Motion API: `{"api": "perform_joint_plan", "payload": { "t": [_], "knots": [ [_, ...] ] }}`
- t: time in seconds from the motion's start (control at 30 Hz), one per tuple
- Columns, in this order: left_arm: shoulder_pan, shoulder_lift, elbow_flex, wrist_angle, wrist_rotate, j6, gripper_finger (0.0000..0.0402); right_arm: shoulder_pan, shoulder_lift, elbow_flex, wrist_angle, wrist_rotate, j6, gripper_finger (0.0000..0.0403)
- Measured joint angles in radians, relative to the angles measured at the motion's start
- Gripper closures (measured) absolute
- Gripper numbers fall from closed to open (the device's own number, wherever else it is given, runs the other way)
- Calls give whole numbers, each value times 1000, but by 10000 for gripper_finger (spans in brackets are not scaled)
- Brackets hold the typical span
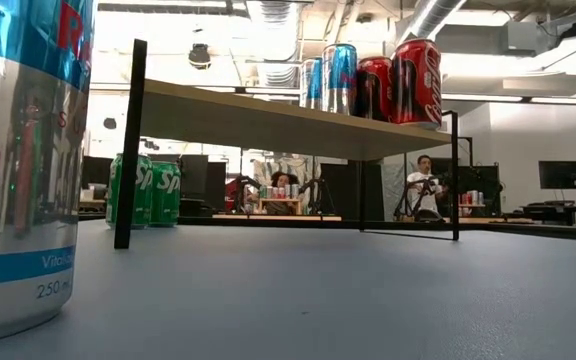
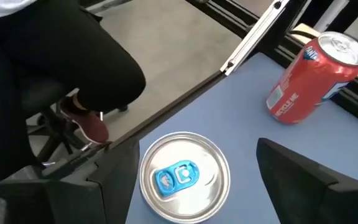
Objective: Place canned beverage on shelf
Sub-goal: Put the blue soda can on the shelf aligned with the other blue soda cans
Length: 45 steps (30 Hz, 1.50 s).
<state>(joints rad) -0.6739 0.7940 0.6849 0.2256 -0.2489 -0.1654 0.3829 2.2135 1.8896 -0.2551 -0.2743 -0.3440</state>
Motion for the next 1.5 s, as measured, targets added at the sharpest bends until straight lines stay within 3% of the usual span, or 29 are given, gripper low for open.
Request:
{"api": "perform_joint_plan", "payload": {
  "t": [1.17,1.5],
  "knots": [
    [0,0,0,-3,-2,4,99,-3,18,0,-40,-18,34,95],
    [0,0,0,0,-2,0,99,-19,48,-1,-13,-90,101,117]
  ]
}}
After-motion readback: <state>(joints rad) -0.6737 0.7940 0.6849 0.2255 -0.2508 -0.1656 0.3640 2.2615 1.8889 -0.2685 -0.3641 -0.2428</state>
